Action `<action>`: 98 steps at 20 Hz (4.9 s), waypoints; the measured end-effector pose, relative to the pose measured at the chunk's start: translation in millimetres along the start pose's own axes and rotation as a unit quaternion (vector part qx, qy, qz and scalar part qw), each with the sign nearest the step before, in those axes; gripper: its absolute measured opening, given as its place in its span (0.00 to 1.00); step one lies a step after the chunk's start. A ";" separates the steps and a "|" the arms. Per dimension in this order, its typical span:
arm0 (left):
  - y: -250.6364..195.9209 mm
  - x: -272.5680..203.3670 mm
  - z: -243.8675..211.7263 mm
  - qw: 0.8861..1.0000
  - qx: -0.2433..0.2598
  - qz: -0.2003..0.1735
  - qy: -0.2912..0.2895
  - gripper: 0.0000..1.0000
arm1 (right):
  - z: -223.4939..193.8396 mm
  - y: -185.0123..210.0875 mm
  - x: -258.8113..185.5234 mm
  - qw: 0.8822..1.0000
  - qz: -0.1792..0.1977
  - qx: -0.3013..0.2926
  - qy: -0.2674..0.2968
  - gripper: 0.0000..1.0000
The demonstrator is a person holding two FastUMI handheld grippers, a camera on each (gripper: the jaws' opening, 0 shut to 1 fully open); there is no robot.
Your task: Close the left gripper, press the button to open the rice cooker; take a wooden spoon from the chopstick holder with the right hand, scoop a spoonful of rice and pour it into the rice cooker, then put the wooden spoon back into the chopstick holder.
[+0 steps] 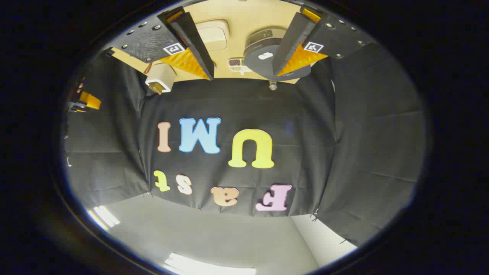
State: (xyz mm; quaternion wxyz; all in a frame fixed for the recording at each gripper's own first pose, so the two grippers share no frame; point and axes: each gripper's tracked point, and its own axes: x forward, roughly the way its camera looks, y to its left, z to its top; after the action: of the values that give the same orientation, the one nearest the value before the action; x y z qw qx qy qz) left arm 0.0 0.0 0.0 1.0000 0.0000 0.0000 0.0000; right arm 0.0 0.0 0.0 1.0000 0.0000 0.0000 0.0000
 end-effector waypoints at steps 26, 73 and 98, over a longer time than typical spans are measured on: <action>-58.9 30.1 -30.9 0.990 -0.019 0.097 0.099 0.96 | -45.0 -16.5 134.1 0.995 0.085 0.011 0.058 0.99; 69.9 214.9 -182.1 0.951 -0.084 -0.019 0.298 0.01 | -111.3 61.0 39.7 0.990 -0.064 0.002 0.126 0.95; 64.9 212.6 -206.5 0.933 -0.086 -0.066 0.342 0.02 | -140.9 96.1 13.6 0.983 -0.081 0.019 0.165 0.99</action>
State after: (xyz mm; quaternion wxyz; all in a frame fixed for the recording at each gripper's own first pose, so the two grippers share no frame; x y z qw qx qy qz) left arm 212.6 64.9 -206.5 0.9335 -0.0862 0.3417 -0.0660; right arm 13.6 96.1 -140.9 0.9828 0.0191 0.1653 -0.0805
